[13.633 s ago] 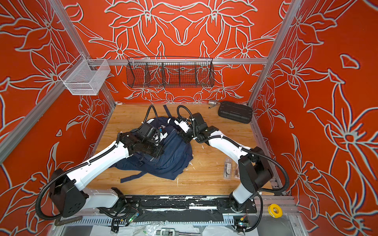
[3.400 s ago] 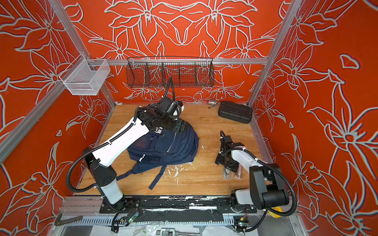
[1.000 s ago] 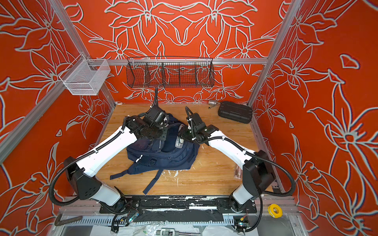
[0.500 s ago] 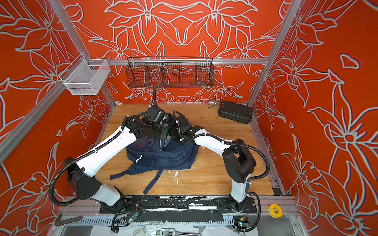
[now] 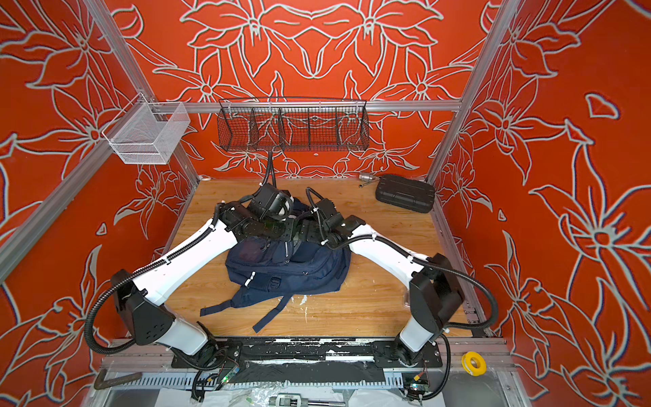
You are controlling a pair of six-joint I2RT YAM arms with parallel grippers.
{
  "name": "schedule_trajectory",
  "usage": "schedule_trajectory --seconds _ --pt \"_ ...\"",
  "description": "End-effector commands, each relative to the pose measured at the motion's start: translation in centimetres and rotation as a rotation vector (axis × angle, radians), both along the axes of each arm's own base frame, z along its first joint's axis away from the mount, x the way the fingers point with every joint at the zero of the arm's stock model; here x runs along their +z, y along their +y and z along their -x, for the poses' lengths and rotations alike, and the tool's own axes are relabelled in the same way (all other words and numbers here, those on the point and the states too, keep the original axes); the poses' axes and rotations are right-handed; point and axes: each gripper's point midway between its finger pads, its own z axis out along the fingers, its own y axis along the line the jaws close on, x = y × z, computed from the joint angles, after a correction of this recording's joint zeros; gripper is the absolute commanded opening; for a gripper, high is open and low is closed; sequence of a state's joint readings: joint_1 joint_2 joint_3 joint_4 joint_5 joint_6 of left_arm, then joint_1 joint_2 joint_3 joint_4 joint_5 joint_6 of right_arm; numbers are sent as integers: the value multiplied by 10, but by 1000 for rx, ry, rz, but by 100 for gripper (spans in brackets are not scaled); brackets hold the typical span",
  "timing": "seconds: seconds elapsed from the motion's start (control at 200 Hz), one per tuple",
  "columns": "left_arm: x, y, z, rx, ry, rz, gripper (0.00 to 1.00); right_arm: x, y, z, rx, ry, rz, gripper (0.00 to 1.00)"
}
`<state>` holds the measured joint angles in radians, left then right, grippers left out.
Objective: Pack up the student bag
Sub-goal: 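Insert the M&G case into the open front pocket with the right gripper, then release the case and move the right gripper to the pink-item clear case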
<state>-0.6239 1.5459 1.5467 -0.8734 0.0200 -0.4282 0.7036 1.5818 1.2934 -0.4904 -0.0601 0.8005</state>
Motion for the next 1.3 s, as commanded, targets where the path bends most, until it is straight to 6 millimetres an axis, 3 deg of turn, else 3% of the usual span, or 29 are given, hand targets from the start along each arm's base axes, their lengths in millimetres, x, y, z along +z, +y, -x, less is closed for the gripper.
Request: schedule_trajectory --seconds 0.0,0.16,0.28,0.45,0.52,0.615,0.726,0.861,0.996,1.181,1.291 --pt "2 4 -17 52 -46 2 0 18 -4 14 156 -80 16 97" --pt "-4 4 -21 76 -24 14 0 32 12 24 314 -149 -39 96" --pt "-1 8 -23 98 -36 23 0 42 4 21 335 -200 -35 95" --pt "-5 17 -24 123 -33 12 0 57 -41 10 242 -231 -19 93" --pt "-9 19 -25 126 -28 6 0 57 -70 9 182 -223 25 93" --pt "-14 18 -26 121 -23 6 0 40 -130 11 23 -134 171 97" --pt "-22 11 -26 79 -6 11 0 8 -198 29 -191 23 289 97" --pt "-38 1 -21 20 50 13 0 -28 -258 56 -423 172 336 97" --pt "-50 -4 -17 -3 93 19 0 -64 -298 78 -634 258 279 97" --pt "-42 -6 -24 -25 55 14 0 -97 -329 104 -798 365 310 97" --pt "-35 -7 -29 -40 33 -1 0 -114 -337 115 -885 428 266 97"
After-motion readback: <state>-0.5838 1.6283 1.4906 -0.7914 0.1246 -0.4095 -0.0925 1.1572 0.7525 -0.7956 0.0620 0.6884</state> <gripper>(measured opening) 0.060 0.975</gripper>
